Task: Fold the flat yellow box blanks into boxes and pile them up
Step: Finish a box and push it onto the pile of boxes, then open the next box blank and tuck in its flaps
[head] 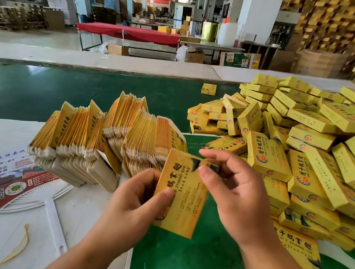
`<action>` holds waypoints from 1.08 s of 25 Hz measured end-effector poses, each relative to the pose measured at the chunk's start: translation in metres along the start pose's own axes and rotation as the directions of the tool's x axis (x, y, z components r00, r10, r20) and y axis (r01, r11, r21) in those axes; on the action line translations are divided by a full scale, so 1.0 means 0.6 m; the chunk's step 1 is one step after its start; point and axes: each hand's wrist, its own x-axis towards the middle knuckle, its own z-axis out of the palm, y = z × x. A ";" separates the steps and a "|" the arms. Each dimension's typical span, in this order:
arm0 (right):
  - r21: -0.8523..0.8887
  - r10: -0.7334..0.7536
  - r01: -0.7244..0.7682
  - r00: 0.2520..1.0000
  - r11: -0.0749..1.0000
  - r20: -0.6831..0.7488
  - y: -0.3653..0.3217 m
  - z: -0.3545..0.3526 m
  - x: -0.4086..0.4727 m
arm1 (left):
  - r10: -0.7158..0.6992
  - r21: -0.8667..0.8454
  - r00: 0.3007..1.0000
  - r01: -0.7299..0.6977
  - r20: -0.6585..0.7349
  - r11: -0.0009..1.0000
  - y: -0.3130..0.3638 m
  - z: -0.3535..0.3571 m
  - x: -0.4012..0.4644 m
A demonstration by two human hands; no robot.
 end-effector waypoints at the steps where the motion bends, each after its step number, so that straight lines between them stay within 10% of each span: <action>1: 0.080 0.051 -0.048 0.998 0.996 -0.045 0.001 -0.003 0.004 | -0.026 -0.004 0.999 0.026 0.048 1.000 0.003 -0.001 -0.001; 6: 0.012 0.203 -0.203 0.973 0.979 -0.107 0.000 0.008 0.004 | 0.005 -0.056 0.993 -0.011 -0.114 0.998 0.012 -0.001 0.000; 11: -0.650 -0.343 0.418 0.906 0.635 0.247 -0.024 0.027 -0.021 | -0.141 -0.301 0.961 0.065 -0.237 0.951 0.008 -0.022 0.008; 18: -0.763 -0.481 0.516 0.821 0.390 0.309 -0.047 0.035 -0.023 | -0.294 -0.480 0.953 0.225 -0.071 0.848 0.020 -0.016 0.010; 27: -0.989 -0.203 0.120 0.974 0.089 0.100 -0.055 -0.167 0.077 | -0.215 -0.320 0.976 0.217 0.043 0.922 0.016 -0.008 0.009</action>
